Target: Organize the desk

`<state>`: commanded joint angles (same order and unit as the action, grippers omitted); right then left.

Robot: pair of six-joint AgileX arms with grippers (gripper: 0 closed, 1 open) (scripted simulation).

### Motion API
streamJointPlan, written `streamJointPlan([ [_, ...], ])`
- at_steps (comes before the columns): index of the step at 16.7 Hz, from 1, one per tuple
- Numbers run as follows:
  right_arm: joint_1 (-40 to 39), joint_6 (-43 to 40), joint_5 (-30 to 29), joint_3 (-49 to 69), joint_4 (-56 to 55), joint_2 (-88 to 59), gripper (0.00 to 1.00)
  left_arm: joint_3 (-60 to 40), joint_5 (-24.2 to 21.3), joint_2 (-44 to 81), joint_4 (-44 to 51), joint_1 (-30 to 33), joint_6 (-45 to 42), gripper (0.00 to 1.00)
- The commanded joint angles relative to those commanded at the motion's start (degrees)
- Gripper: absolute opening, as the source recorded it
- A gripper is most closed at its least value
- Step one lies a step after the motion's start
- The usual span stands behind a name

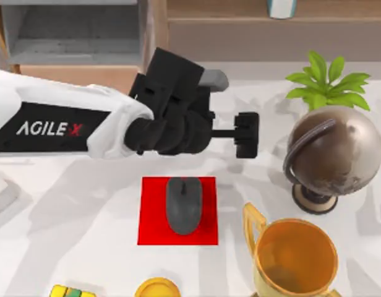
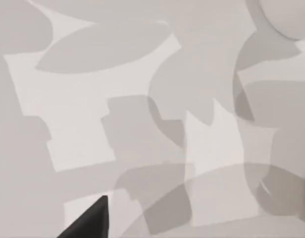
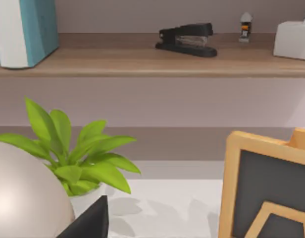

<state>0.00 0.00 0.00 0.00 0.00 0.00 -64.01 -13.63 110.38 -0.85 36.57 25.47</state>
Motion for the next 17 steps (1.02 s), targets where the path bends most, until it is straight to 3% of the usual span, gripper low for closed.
streamJointPlan([
  [7, 0.0, 0.0, 0.0, 0.0, 0.0, 0.0, 1.0, 12.04, -9.46, 0.59, -22.47, -6.25, -13.5, 1.0],
  [17, 0.0, 0.0, 0.0, 0.0, 0.0, 0.0, 1.0, 23.91, -20.4, 2.58, -47.42, -18.62, -34.35, 1.0],
])
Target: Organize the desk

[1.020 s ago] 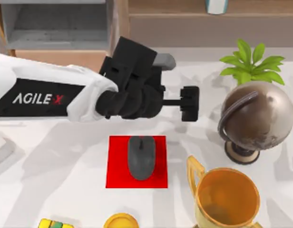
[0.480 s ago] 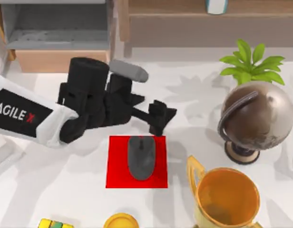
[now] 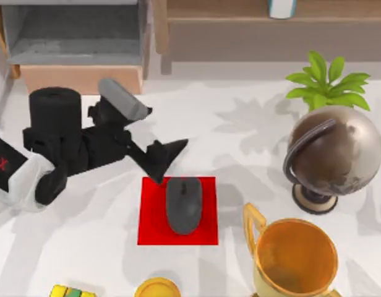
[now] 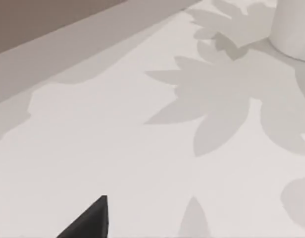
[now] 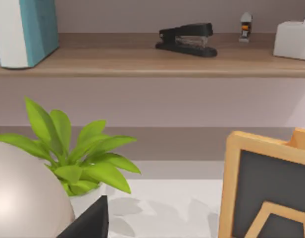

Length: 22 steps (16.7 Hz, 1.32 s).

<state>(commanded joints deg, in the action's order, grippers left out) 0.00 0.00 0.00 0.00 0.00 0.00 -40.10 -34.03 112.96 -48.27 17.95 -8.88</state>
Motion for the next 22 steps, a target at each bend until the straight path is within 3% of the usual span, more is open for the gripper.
streamJointPlan([
  [7, 0.0, 0.0, 0.0, 0.0, 0.0, 0.0, 1.0, 4.98, -5.95, 0.63, -16.2, -13.24, -19.83, 1.0],
  [15, 0.0, 0.0, 0.0, 0.0, 0.0, 0.0, 1.0, 13.15, -11.33, -2.48, -31.69, -35.55, -50.04, 1.0],
  [22, 0.0, 0.0, 0.0, 0.0, 0.0, 0.0, 1.0, 16.96, -11.51, -1.22, -39.16, -54.63, -76.25, 1.0],
])
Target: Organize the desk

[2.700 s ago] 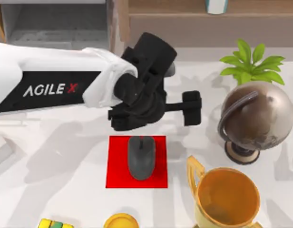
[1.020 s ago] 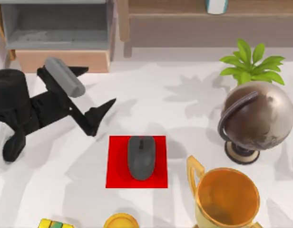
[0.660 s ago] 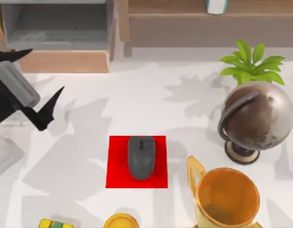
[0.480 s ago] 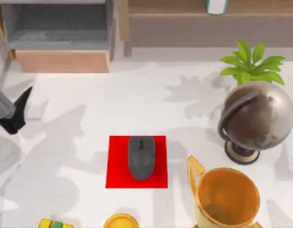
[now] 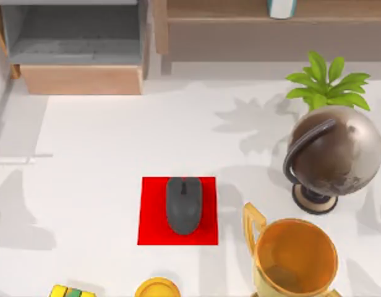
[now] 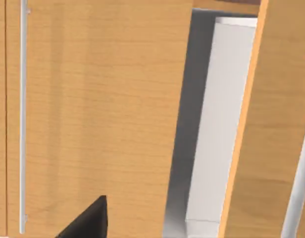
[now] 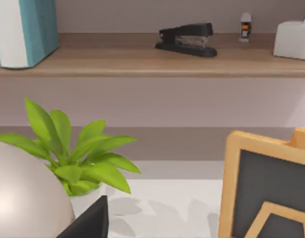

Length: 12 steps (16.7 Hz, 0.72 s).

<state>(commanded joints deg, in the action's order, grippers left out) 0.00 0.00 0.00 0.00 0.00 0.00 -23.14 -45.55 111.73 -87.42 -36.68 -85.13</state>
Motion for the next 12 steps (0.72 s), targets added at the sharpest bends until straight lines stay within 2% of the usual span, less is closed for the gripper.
streamJointPlan([
  [4, 0.0, 0.0, 0.0, 0.0, 0.0, 0.0, 1.0, -1.93, 1.92, 2.37, -0.85, -4.52, -6.03, 1.0],
  [12, 0.0, 0.0, 0.0, 0.0, 0.0, 0.0, 1.0, -2.67, 2.55, 2.59, -0.36, -3.83, -5.99, 1.0],
])
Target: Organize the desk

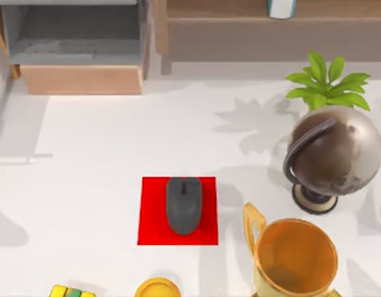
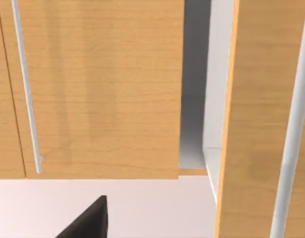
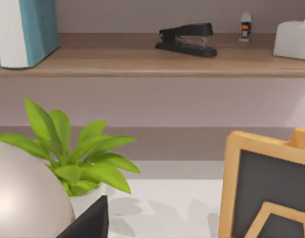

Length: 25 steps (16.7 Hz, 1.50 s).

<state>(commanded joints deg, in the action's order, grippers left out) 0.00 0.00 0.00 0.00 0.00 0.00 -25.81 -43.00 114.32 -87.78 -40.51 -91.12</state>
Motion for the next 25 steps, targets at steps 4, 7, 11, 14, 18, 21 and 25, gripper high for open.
streamJointPlan([
  [4, 0.0, 0.0, 0.0, 0.0, 0.0, 0.0, 1.0, -3.54, 2.65, 1.47, 2.02, 2.61, 0.03, 1.0],
  [7, 0.0, 0.0, 0.0, 0.0, 0.0, 0.0, 1.0, -3.74, 2.79, 1.54, 2.13, 2.76, 0.04, 1.0],
  [11, 0.0, 0.0, 0.0, 0.0, 0.0, 0.0, 1.0, -3.74, 2.79, 1.54, 2.13, 2.76, 0.04, 0.77],
  [14, 0.0, 0.0, 0.0, 0.0, 0.0, 0.0, 1.0, -3.74, 2.79, 1.54, 2.13, 2.76, 0.04, 0.55],
  [18, 0.0, 0.0, 0.0, 0.0, 0.0, 0.0, 1.0, -3.74, 2.79, 1.54, 2.13, 2.76, 0.04, 0.25],
  [21, 0.0, 0.0, 0.0, 0.0, 0.0, 0.0, 1.0, -3.74, 2.79, 1.54, 2.13, 2.76, 0.04, 0.02],
  [25, 0.0, 0.0, 0.0, 0.0, 0.0, 0.0, 1.0, -3.74, 2.79, 1.54, 2.13, 2.76, 0.04, 0.0],
])
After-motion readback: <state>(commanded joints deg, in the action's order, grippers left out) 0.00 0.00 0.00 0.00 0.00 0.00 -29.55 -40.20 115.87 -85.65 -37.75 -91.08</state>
